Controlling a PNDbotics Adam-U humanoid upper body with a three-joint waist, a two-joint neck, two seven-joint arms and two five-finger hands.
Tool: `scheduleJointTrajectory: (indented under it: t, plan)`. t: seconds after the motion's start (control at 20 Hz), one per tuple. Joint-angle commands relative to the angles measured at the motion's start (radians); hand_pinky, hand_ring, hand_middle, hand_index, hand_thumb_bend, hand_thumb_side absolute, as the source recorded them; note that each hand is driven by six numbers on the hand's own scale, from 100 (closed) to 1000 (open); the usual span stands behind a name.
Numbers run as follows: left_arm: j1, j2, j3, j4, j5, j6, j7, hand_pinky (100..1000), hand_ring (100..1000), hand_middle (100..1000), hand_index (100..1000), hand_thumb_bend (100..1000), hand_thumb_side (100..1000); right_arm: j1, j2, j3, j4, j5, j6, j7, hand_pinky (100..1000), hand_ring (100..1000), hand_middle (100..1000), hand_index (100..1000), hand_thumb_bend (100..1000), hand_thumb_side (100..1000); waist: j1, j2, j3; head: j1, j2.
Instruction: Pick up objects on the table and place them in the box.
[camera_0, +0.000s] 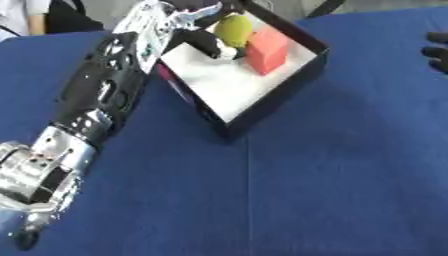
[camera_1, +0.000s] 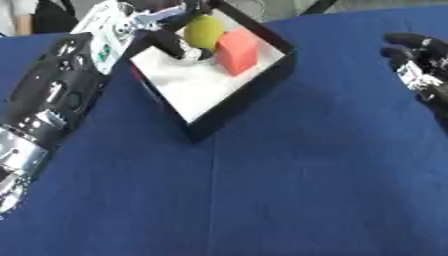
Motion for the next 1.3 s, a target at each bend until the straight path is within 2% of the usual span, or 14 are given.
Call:
scheduleJointTrajectory:
  t: [0.05,0.2,0.25,0.3,0.4,0.45,0.55,0.65,0.75,0.85,1.05,1.2,1.3]
  plan:
    - [-0.019,0.041,0.011,-0.034,-0.023,0.01,0.019,892,896,868,946,644,514,-0.009,-0.026,-0.009,-0.018,-0.003,0.001,-0.005,1000,934,925,844,100,470,0.006,-0.033,0.003,-0.006,0.006]
    - [-0.019,0.047,0.009,-0.048,-0.05,0.024,0.064,880,889,858,930,586,469,-0.008,-0.027,-0.009,-0.016,-0.004,0.001,-0.006,1000,934,925,844,100,470,0.006,-0.036,0.005,-0.008,0.007]
    - [-0.017,0.05,0.008,-0.05,-0.049,0.025,0.075,872,883,853,926,510,452,-0.008,-0.028,-0.009,-0.016,-0.004,0.001,-0.006,1000,934,925,844,100,470,0.006,-0.037,0.007,-0.01,0.008]
    - [-0.015,0.054,0.009,-0.052,-0.037,0.028,0.082,868,881,851,924,472,447,-0.007,-0.029,-0.009,-0.015,-0.004,0.001,-0.006,1000,934,925,844,100,470,0.006,-0.039,0.009,-0.014,0.01]
    - [-0.012,0.072,0.007,-0.065,0.001,0.032,0.086,859,871,845,913,361,427,-0.004,-0.033,-0.01,-0.014,-0.003,0.0,-0.008,1000,934,924,844,100,470,0.007,-0.043,0.015,-0.021,0.015]
    - [-0.01,0.082,0.006,-0.077,0.031,0.032,0.085,868,875,863,916,304,389,-0.002,-0.036,-0.011,-0.014,-0.003,0.0,-0.009,1000,934,924,844,100,470,0.008,-0.045,0.019,-0.027,0.019]
    - [-0.003,0.122,0.007,-0.119,0.102,0.025,0.08,877,879,885,915,257,345,0.006,-0.045,-0.015,-0.012,-0.002,-0.001,-0.012,1000,934,924,844,100,470,0.011,-0.053,0.031,-0.043,0.027]
    - [0.001,0.163,0.023,-0.165,0.186,0.043,0.085,859,870,884,914,106,332,0.014,-0.053,-0.018,-0.01,-0.002,-0.002,-0.016,1000,934,924,844,100,470,0.013,-0.059,0.044,-0.056,0.036]
    - [0.005,0.202,0.041,-0.222,0.295,0.07,0.096,850,866,883,916,100,373,0.019,-0.058,-0.02,-0.008,-0.002,-0.003,-0.018,1000,934,924,844,100,470,0.013,-0.065,0.058,-0.067,0.042]
    - [0.017,0.249,0.053,-0.291,0.407,0.11,0.101,846,866,882,916,100,367,0.025,-0.065,-0.022,-0.007,-0.002,-0.004,-0.022,1000,933,923,844,100,470,0.012,-0.072,0.07,-0.077,0.048]
    - [0.074,0.357,0.083,-0.443,0.605,0.191,0.106,836,860,867,908,100,418,0.037,-0.081,-0.033,-0.005,-0.006,-0.01,-0.035,1000,933,922,844,100,470,0.006,-0.084,0.093,-0.102,0.057]
    - [0.148,0.437,0.123,-0.529,0.72,0.247,0.138,832,851,846,895,100,434,0.042,-0.089,-0.043,-0.005,-0.012,-0.013,-0.047,1000,933,922,844,100,470,0.002,-0.091,0.109,-0.12,0.064]
    - [0.221,0.489,0.151,-0.589,0.785,0.264,0.168,826,848,849,888,100,442,0.043,-0.091,-0.048,-0.007,-0.016,-0.014,-0.055,1000,932,921,844,100,470,-0.001,-0.094,0.116,-0.125,0.063]
